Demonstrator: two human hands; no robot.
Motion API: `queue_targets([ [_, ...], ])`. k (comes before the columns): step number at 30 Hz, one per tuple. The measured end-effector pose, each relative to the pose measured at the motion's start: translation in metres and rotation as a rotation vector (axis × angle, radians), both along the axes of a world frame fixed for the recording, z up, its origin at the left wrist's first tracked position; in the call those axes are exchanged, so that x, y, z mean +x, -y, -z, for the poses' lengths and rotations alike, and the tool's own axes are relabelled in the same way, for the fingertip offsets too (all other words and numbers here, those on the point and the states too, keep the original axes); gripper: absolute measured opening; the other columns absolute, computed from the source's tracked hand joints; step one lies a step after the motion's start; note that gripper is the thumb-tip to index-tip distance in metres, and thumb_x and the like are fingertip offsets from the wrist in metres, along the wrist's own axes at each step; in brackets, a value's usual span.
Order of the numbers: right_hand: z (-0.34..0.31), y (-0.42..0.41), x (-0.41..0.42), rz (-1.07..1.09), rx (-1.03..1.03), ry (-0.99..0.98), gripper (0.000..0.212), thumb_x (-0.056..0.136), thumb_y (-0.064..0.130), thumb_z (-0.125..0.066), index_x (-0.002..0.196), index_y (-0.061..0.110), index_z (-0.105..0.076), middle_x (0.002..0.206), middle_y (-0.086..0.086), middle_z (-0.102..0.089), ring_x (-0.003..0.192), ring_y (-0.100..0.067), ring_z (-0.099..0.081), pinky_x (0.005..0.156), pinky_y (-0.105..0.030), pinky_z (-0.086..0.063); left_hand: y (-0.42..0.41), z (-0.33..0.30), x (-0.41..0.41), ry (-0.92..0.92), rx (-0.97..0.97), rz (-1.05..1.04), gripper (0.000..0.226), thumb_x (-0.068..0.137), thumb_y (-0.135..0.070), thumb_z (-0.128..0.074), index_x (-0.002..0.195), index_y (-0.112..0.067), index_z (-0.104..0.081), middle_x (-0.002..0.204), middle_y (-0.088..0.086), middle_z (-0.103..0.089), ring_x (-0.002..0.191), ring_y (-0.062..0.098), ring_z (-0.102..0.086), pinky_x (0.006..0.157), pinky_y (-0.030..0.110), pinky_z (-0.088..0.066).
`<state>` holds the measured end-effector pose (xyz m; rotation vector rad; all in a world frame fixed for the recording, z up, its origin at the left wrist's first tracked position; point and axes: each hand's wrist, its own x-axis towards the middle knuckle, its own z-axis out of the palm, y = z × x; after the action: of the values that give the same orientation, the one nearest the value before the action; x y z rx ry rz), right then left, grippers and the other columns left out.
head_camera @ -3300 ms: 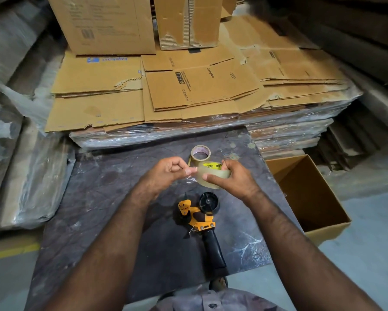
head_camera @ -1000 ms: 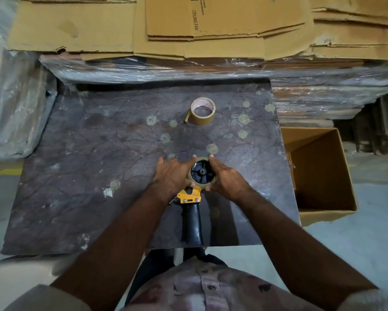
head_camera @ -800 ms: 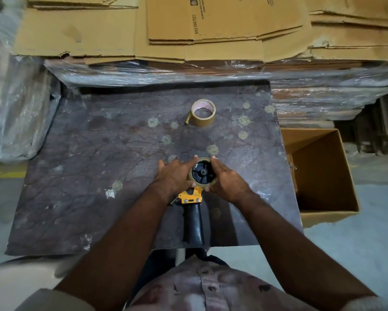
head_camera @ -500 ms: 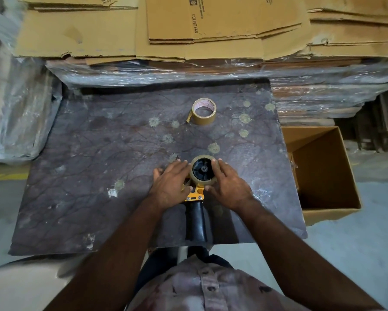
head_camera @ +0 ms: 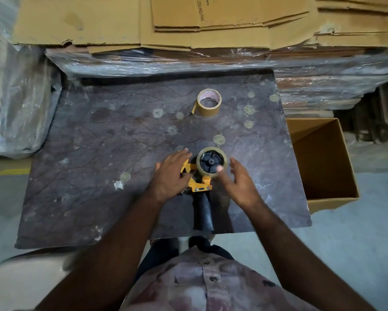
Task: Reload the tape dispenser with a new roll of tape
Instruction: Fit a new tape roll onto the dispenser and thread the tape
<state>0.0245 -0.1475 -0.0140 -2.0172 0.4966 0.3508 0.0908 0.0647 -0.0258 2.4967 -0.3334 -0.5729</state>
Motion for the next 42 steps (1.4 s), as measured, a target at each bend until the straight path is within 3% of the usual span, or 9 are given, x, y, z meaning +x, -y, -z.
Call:
queue_targets([
  [2, -0.006, -0.003, -0.012, 0.295, 0.425, -0.189, 0.05, 0.098, 0.063, -0.036, 0.118, 0.025, -0.061, 0.125, -0.003, -0.065, 0.109, -0.017, -0.061, 0.095, -0.042, -0.05, -0.011, 0.001, -0.003, -0.019, -0.038, -0.044, 0.075, 0.08, -0.032, -0.054, 0.152, -0.03, -0.035, 0.162, -0.008, -0.035, 0.15, 0.019, -0.03, 0.118, 0.063, -0.024],
  [4, 0.002, 0.0, -0.024, 0.405, 0.633, -0.362, 0.069, 0.098, 0.068, -0.024, 0.122, 0.018, -0.065, 0.124, -0.008, -0.069, 0.11, -0.022, -0.066, 0.092, -0.044, -0.051, -0.02, 0.001, -0.008, -0.036, -0.05, -0.042, 0.082, 0.072, -0.029, -0.05, 0.152, -0.029, -0.035, 0.161, -0.004, -0.038, 0.148, 0.022, -0.034, 0.117, 0.059, -0.03],
  [13, 0.045, -0.02, -0.034, 0.386, 0.928, -0.674, 0.113, 0.08, 0.09, -0.016, 0.139, 0.001, -0.055, 0.139, -0.016, -0.059, 0.133, -0.036, -0.051, 0.115, -0.049, -0.035, -0.038, -0.009, -0.013, -0.177, -0.129, 0.06, 0.072, 0.075, 0.002, -0.057, 0.145, -0.012, -0.047, 0.16, 0.004, -0.039, 0.148, 0.021, -0.036, 0.12, 0.033, -0.03],
  [17, 0.059, -0.039, -0.035, 0.448, 1.112, -0.596, 0.081, 0.093, 0.059, -0.027, 0.126, -0.007, -0.06, 0.118, -0.031, -0.066, 0.104, -0.041, -0.066, 0.096, -0.048, -0.048, -0.043, -0.014, -0.01, -0.2, -0.07, 0.121, 0.072, 0.078, 0.001, -0.059, 0.147, -0.015, -0.045, 0.16, 0.003, -0.04, 0.147, 0.019, -0.036, 0.116, 0.024, -0.028],
  [21, 0.052, -0.063, -0.032, 0.488, 1.077, -0.551, 0.041, 0.082, 0.032, -0.039, 0.094, 0.004, -0.065, 0.075, -0.012, -0.063, 0.059, -0.024, -0.059, 0.061, -0.03, -0.048, -0.051, -0.011, -0.018, -0.156, -0.067, 0.161, 0.071, 0.079, 0.0, -0.06, 0.146, -0.016, -0.045, 0.159, 0.002, -0.041, 0.146, 0.018, -0.036, 0.115, 0.021, -0.025],
  [24, 0.039, -0.078, -0.033, 0.462, 0.93, -0.52, 0.022, 0.091, 0.025, -0.048, 0.076, 0.013, -0.058, 0.058, -0.001, -0.051, 0.045, -0.014, -0.045, 0.046, -0.023, -0.038, -0.062, -0.012, -0.028, -0.128, -0.167, 0.075, 0.068, 0.078, -0.002, -0.06, 0.143, -0.016, -0.049, 0.15, 0.004, -0.051, 0.139, 0.02, -0.046, 0.115, 0.035, -0.039],
  [29, 0.009, -0.088, -0.04, 0.489, 0.852, -0.435, 0.022, 0.093, 0.025, -0.056, 0.073, 0.016, -0.059, 0.06, 0.0, -0.051, 0.047, -0.015, -0.043, 0.046, -0.025, -0.038, -0.07, -0.027, -0.03, 0.109, -0.321, 0.05, 0.058, 0.071, -0.019, -0.059, 0.13, -0.016, -0.062, 0.132, 0.006, -0.06, 0.122, 0.022, -0.056, 0.101, 0.03, -0.044],
  [33, -0.021, -0.094, -0.04, 0.485, 0.76, -0.33, 0.022, 0.094, 0.027, -0.057, 0.076, 0.015, -0.059, 0.062, -0.002, -0.053, 0.049, -0.016, -0.045, 0.047, -0.027, -0.042, -0.061, -0.041, -0.023, 0.245, -0.361, 0.04, 0.037, 0.08, -0.03, -0.07, 0.117, -0.027, -0.071, 0.139, 0.003, -0.052, 0.128, 0.022, -0.05, 0.107, 0.035, -0.042],
  [42, -0.077, -0.102, -0.038, 0.49, 0.763, -0.174, 0.018, 0.096, 0.021, -0.056, 0.08, 0.012, -0.056, 0.06, -0.003, -0.053, 0.047, -0.016, -0.046, 0.045, -0.027, -0.041, -0.019, -0.103, 0.003, 0.399, -0.125, 0.103, 0.034, 0.084, -0.054, -0.065, 0.111, -0.036, -0.073, 0.155, 0.003, -0.038, 0.141, 0.028, -0.03, 0.106, 0.051, -0.04],
])
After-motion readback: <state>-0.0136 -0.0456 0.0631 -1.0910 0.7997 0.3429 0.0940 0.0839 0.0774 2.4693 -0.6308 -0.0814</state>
